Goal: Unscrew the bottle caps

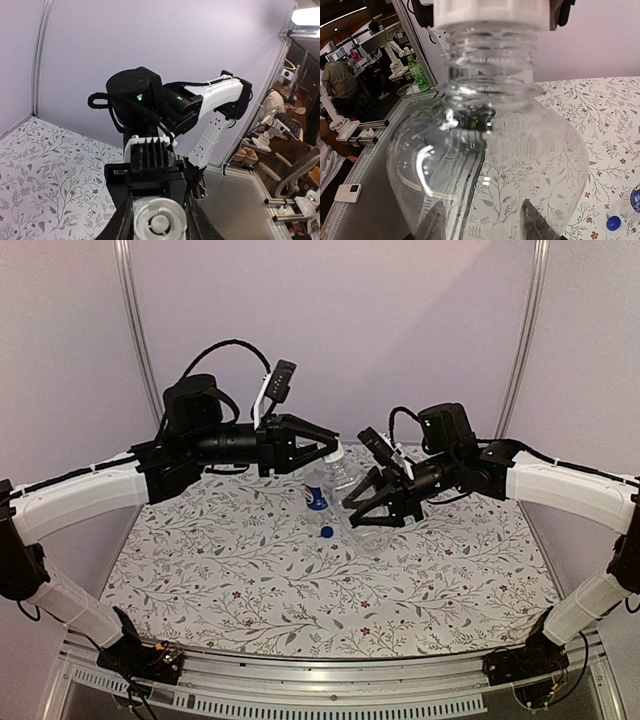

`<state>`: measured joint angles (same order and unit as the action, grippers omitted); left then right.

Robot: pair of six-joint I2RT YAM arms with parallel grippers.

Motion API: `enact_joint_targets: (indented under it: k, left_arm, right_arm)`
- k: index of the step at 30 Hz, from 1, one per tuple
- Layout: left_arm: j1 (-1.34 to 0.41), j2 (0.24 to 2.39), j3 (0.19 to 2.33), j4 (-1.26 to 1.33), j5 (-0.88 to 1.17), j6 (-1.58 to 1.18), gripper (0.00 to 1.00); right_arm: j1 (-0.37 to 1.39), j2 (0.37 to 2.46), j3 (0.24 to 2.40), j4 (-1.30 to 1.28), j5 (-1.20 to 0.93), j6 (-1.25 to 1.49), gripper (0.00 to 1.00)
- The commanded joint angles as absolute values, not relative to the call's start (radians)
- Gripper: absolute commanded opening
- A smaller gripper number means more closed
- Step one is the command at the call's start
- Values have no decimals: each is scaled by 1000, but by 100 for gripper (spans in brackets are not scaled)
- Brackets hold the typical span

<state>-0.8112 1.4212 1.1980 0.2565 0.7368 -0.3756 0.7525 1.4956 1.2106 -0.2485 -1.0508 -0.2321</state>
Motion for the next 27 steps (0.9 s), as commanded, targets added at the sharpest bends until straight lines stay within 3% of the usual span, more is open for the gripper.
enact_joint_targets:
  k: [1, 10, 17, 27]
  left_arm:
    - [-798, 1379, 1255, 185, 579, -446, 0]
    - [-802, 1303, 1248, 43, 255, -527, 0]
    - [-803, 1241, 1190, 34, 136, -482, 0]
    - [-802, 1156, 902, 84, -65, -383, 0]
  right_arm:
    - [758, 1492, 1213, -256, -967, -218, 46]
    - [754, 1487, 1213, -252, -895, -197, 46]
    - [744, 1480, 1210, -238, -883, -180, 47]
    - [721, 1417, 1166, -176, -847, -139, 48]
